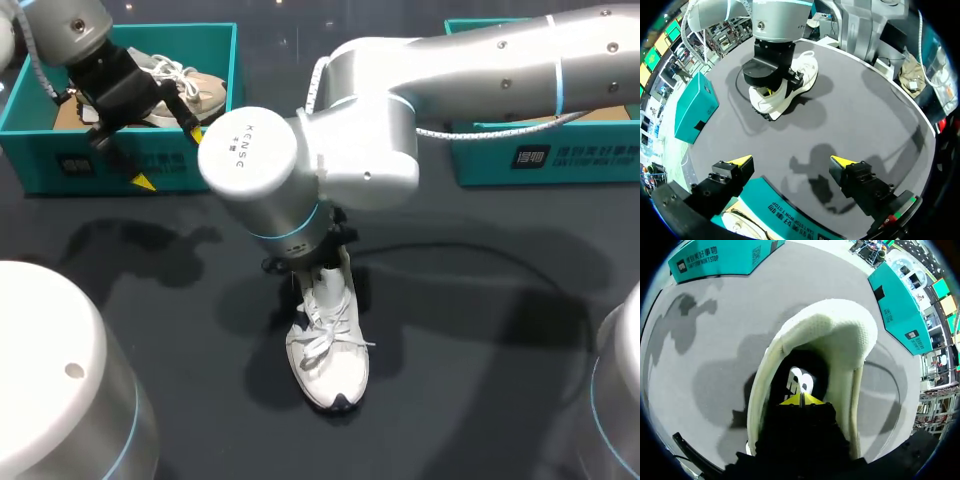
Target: Take the shoe out of the shoebox, open the shoe tongue, remove and reinsert the insole, then place the shoe into the shoebox
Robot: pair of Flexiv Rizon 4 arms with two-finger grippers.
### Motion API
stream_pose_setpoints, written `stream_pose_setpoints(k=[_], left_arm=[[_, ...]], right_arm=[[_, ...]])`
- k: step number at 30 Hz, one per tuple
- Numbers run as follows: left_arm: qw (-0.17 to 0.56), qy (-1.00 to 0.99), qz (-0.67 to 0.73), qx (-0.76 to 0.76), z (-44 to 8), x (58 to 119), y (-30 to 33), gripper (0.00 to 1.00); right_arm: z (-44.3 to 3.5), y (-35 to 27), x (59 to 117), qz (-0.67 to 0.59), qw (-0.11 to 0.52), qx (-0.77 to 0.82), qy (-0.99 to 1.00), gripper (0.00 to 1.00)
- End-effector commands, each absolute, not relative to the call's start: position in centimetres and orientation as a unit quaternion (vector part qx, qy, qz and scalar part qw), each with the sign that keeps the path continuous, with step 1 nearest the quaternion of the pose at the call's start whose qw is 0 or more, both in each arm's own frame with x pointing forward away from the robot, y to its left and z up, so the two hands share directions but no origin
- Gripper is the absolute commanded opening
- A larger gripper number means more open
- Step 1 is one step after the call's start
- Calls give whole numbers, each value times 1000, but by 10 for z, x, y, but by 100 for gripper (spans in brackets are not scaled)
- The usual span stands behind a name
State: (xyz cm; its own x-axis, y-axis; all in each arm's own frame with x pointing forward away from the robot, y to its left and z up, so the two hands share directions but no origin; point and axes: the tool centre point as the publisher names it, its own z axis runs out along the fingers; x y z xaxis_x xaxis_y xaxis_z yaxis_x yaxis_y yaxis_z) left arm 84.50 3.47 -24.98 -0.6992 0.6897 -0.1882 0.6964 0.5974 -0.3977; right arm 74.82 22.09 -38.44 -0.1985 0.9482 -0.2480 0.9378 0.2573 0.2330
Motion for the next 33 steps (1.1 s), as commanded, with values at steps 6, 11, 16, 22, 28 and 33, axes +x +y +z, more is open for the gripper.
stream_pose_setpoints(k=[6, 11, 16, 22, 28, 33], left_arm=[[7, 894, -225, 388, -250, 845, 35, 100], [7, 894, -225, 388, -250, 845, 35, 100], [7, 894, -225, 388, -250, 845, 35, 100], [7, 894, -225, 388, -250, 845, 35, 100], [7, 894, -225, 388, -250, 845, 35, 100], [7, 894, -225, 388, -250, 845, 35, 100]], right_arm=[[-365, 224, 760, 44, 133, 600, 788, 0], [-380, 232, 763, 40, 86, 595, 798, 0], [-406, 238, 759, 12, 56, 601, 797, 0], [-424, 229, 740, -10, 25, 616, 787, 0], [-399, 225, 724, -14, 44, 623, 781, 0], [-375, 226, 733, -20, 119, 610, 783, 0]])
